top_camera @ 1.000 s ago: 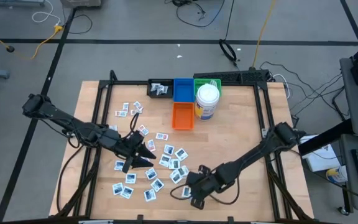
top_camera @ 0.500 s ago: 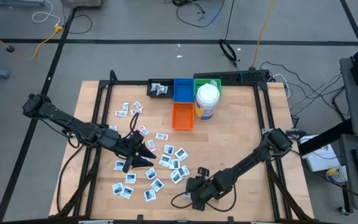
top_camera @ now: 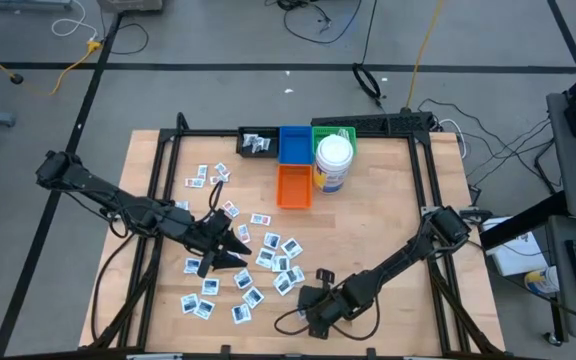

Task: Pick & Place First Aid Supplies
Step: Put the gray towelette pack into the black bin

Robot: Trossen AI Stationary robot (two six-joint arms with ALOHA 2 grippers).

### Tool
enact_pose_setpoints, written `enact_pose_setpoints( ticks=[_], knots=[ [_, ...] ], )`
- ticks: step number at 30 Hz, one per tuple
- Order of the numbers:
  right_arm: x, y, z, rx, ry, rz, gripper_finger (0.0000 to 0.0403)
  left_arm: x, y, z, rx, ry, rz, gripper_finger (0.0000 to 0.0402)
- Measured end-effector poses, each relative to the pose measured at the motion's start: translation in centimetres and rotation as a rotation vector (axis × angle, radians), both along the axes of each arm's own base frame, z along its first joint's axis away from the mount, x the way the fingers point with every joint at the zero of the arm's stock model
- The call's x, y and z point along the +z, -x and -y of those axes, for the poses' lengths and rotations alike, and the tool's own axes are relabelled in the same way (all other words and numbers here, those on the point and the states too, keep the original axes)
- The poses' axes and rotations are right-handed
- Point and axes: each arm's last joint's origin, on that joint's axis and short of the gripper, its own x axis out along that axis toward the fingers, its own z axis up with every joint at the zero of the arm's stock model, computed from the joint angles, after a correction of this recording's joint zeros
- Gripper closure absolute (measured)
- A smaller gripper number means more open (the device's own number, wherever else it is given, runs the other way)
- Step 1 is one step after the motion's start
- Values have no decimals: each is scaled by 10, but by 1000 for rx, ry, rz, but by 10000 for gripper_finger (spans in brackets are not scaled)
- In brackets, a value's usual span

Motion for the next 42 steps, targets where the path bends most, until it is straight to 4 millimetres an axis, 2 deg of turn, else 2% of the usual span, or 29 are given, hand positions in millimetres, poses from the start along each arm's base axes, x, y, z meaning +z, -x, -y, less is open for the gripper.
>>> enact_pose_setpoints(
  ticks=[3,10,19,23,26,31,36,42],
  knots=[
    [6,0,2,-14,12,23,402,0,0,0,0,0,0,174],
    [48,0,12,7,-18,136,402,0,0,0,-1,-6,1,174],
    [114,5,42,-38,58,344,403,0,0,0,-6,-29,10,174],
    [137,9,56,-68,89,414,403,0,0,0,-4,-21,9,174],
    [142,6,65,-93,96,433,403,-1,-2,-1,23,34,-24,174],
    [145,-2,80,-123,101,462,403,-9,-18,-4,94,63,-106,174],
    [145,-7,91,-129,123,464,403,-7,-43,-4,133,98,-141,174],
    [145,-10,97,-101,115,453,403,5,-68,-1,145,75,-119,174]
  ],
)
